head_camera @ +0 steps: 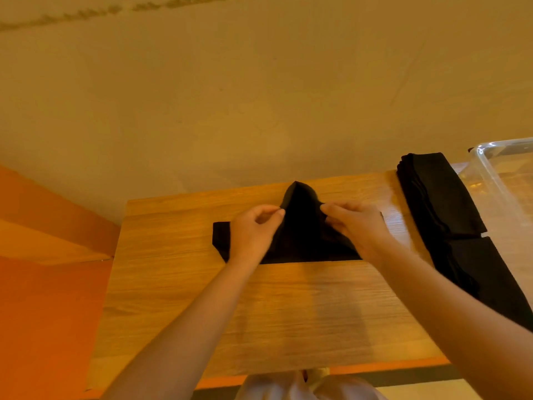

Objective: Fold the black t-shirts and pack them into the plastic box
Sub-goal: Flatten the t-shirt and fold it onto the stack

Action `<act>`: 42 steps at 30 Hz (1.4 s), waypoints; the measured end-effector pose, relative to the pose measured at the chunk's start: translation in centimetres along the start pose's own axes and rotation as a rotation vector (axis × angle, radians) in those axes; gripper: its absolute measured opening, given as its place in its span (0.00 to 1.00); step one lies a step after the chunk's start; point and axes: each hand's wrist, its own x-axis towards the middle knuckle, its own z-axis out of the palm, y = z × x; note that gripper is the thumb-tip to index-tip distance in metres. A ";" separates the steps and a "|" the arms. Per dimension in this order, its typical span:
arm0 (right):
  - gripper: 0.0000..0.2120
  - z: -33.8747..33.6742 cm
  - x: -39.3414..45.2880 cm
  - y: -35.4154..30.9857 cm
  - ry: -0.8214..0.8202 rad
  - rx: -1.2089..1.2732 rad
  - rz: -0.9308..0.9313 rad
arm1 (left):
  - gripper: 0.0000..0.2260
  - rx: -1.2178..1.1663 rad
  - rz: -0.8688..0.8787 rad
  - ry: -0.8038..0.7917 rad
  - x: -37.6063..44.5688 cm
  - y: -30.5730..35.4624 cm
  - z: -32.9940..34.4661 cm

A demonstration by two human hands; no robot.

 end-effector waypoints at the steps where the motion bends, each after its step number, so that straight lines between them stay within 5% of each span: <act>1: 0.04 0.9 -0.5 0.5 -0.005 0.002 -0.012 | 0.02 -0.004 0.022 -0.003 -0.8 0.1 0.7; 11: 0.05 4.1 -3.3 3.5 0.019 0.127 -0.075 | 0.09 -0.034 0.182 0.084 -4.2 -0.9 3.0; 33: 0.05 3.1 -4.1 4.0 0.058 0.104 -0.133 | 0.06 -0.182 0.077 0.134 -5.5 -0.3 4.1; 42: 0.06 2.6 -3.9 4.2 0.016 0.133 -0.102 | 0.07 -0.152 0.219 0.117 -5.6 -1.1 4.4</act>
